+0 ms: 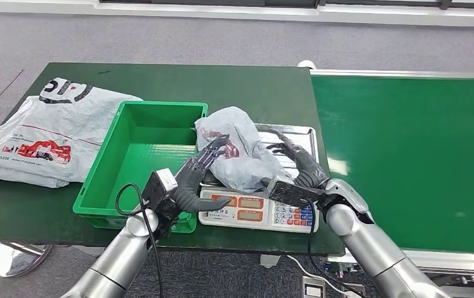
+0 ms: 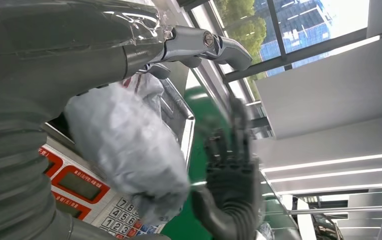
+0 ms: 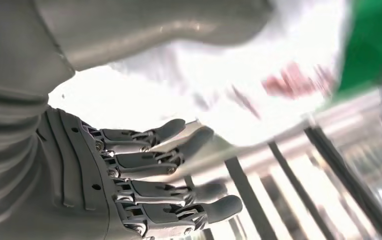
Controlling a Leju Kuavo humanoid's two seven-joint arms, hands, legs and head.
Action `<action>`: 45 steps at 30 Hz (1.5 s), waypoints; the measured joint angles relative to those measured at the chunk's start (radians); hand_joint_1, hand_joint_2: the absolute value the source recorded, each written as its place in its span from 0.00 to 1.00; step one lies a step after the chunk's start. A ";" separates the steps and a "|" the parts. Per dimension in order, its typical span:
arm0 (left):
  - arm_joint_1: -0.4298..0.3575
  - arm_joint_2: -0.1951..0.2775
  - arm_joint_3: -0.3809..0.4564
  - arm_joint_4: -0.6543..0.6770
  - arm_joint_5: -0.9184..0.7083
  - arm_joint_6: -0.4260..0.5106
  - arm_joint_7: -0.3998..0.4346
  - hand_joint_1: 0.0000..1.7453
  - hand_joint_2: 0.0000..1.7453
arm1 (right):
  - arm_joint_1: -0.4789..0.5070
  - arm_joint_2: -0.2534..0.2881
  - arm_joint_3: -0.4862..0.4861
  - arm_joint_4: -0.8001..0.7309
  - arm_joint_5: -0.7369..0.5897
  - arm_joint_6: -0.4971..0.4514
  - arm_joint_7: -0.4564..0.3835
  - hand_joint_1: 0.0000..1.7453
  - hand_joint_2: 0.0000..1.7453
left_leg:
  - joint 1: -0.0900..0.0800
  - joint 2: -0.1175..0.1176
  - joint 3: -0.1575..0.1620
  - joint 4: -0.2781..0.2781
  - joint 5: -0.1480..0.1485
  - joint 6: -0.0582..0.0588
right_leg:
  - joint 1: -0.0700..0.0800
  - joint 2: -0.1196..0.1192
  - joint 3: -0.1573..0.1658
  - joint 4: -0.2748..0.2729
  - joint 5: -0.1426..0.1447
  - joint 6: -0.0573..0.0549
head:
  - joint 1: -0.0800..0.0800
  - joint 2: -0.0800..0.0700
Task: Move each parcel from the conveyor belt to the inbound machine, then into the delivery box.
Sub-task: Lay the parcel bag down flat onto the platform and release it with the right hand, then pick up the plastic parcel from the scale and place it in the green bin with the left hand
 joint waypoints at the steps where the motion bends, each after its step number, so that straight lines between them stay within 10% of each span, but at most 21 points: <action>1: 0.000 0.000 0.000 0.000 0.000 -0.002 0.000 0.00 1.00 | 0.005 -0.001 -0.008 -0.013 -0.002 -0.030 -0.013 0.00 1.00 | 0.000 0.000 0.000 0.000 0.000 0.000 | 0.000 0.000 0.000 0.000 0.000 0.000 | 0.000 0.000; 27: -0.009 -0.019 0.010 0.009 0.035 0.084 0.000 0.00 1.00 | 0.220 -0.020 -0.362 -0.303 -0.185 -0.472 -0.235 0.00 1.00 | 0.000 -0.001 -0.001 0.000 -0.001 0.001 | 0.000 -0.001 0.000 -0.001 0.000 0.000 | 0.000 0.000; 45: -0.160 -0.142 -0.008 0.098 -0.113 0.136 0.095 0.00 1.00 | 0.373 0.066 -0.494 -0.081 -0.322 -0.484 -0.403 0.00 1.00 | 0.000 -0.001 -0.001 0.000 -0.002 0.001 | 0.000 -0.001 0.000 -0.001 0.000 0.000 | 0.000 0.000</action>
